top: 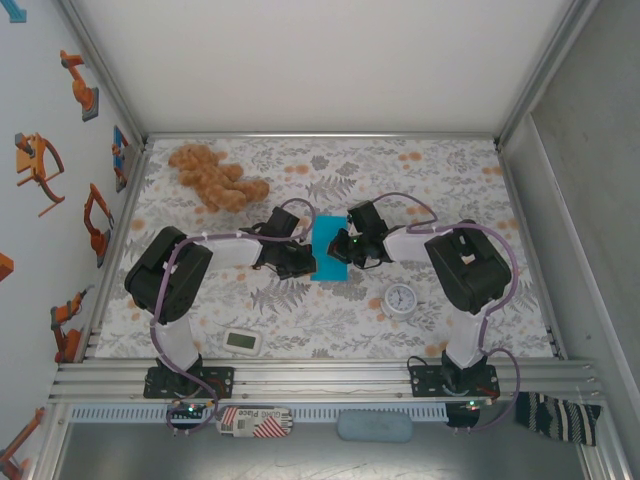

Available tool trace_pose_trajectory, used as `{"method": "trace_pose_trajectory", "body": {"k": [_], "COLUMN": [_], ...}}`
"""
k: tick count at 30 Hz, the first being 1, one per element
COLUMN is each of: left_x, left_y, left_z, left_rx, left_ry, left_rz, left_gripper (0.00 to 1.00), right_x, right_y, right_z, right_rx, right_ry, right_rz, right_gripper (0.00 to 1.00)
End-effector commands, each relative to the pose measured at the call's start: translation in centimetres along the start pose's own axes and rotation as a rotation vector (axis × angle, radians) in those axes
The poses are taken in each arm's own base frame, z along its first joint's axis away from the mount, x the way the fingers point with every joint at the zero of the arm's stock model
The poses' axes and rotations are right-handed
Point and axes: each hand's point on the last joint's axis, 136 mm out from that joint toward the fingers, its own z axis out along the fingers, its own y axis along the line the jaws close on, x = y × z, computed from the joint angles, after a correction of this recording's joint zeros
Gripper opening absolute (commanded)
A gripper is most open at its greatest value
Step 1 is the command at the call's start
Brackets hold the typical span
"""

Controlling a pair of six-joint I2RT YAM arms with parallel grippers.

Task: Fold a paper plane with a square sheet of paper (pick it up from the middle)
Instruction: Fold the triangle a second time at the center of the table.

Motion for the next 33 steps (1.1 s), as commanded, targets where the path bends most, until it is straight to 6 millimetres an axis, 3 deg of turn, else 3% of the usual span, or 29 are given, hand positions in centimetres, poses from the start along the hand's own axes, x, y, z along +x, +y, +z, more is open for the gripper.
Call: {"method": "trace_pose_trajectory", "body": {"k": [1, 6, 17, 27, 33], "left_x": [1.6, 1.6, 1.7, 2.0, 2.7], "left_y": [2.6, 2.7, 3.0, 3.5, 5.3], "left_z": [0.7, 0.8, 1.2, 1.2, 1.1], "left_rx": [-0.081, -0.084, -0.095, -0.114, -0.201], "left_ry": [0.042, 0.046, 0.059, 0.067, 0.088], "left_rz": [-0.03, -0.032, -0.042, -0.054, -0.078], "left_gripper": [0.0, 0.0, 0.0, 0.0, 0.0], "right_x": [-1.1, -0.3, 2.9, 4.0, 2.6], "right_y": [2.1, 2.6, 1.7, 0.5, -0.9], "right_z": [-1.8, -2.0, 0.0, 1.0, 0.8], "right_rx": [-0.03, -0.051, -0.05, -0.019, 0.033], "right_ry": [-0.042, -0.004, 0.118, 0.181, 0.147], "right_rz": [-0.095, -0.141, -0.138, -0.15, -0.14], "right_gripper": [0.0, 0.0, 0.0, 0.0, 0.0]}}
